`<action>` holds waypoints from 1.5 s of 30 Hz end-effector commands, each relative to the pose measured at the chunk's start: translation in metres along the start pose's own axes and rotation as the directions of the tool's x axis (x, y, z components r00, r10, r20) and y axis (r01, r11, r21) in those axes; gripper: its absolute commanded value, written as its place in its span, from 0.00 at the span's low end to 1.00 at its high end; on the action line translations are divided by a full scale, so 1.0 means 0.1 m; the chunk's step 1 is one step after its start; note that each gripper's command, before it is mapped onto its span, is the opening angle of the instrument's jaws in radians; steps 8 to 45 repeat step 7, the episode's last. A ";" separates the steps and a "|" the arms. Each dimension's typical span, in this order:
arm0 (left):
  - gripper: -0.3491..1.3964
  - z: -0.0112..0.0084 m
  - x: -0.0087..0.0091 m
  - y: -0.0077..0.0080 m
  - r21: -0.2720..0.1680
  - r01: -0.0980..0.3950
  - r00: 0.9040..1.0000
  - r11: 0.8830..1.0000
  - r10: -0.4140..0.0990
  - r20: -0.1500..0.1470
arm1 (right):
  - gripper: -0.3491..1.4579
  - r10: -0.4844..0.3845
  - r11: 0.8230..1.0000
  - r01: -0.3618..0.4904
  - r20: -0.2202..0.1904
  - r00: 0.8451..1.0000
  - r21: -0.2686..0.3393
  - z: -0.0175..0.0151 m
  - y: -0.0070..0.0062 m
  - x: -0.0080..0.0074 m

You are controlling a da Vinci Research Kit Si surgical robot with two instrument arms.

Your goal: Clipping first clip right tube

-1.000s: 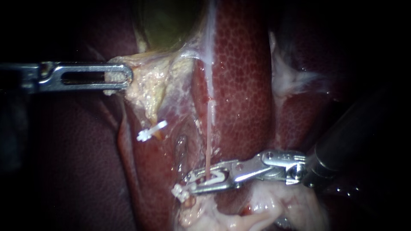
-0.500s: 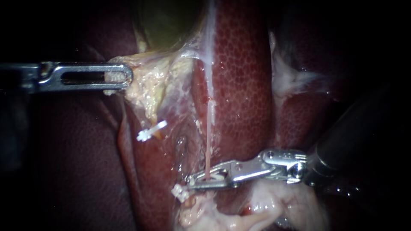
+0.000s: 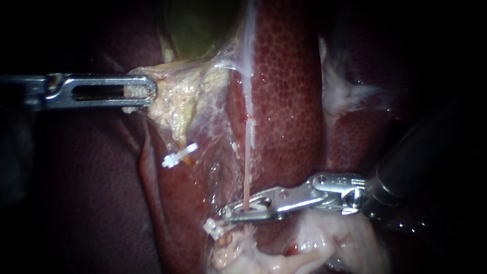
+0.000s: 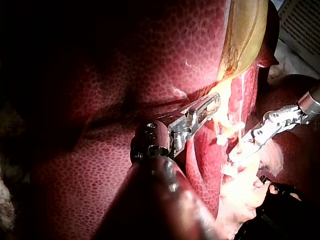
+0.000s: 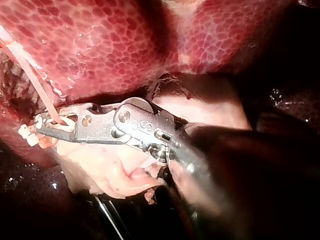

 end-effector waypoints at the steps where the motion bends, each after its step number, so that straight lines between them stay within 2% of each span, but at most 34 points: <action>1: 0.00 0.000 0.000 0.000 0.000 0.000 1.000 1.000 0.000 0.000 | 0.00 0.005 1.000 -0.005 0.000 1.000 0.000 0.001 0.000 -0.001; 45: 0.00 0.000 0.000 0.000 0.000 0.000 1.000 1.000 0.000 0.000 | 0.00 0.005 1.000 -0.005 0.001 1.000 0.001 0.001 0.000 -0.002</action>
